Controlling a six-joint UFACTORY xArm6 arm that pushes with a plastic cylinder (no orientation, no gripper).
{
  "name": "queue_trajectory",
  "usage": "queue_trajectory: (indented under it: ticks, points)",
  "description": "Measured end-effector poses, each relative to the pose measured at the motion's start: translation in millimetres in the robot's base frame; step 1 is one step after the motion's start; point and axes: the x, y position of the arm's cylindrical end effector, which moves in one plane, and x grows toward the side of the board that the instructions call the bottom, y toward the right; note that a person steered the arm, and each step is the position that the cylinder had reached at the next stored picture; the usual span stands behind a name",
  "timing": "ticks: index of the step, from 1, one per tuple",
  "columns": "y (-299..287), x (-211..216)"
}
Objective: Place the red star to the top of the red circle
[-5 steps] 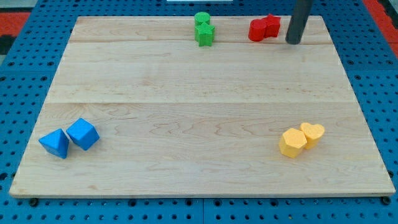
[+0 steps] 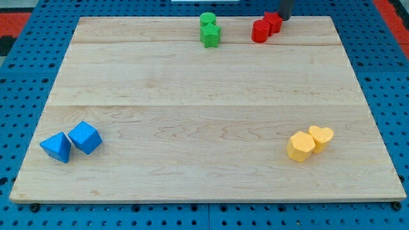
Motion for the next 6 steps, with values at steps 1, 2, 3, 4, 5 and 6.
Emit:
queue_trajectory:
  ticks: [1,2,3,4,5,6]
  points:
    - [-11,0]
    - [-13,0]
    - [-14,-1]
    - [-25,0]
    - [-27,0]
    - [-28,0]
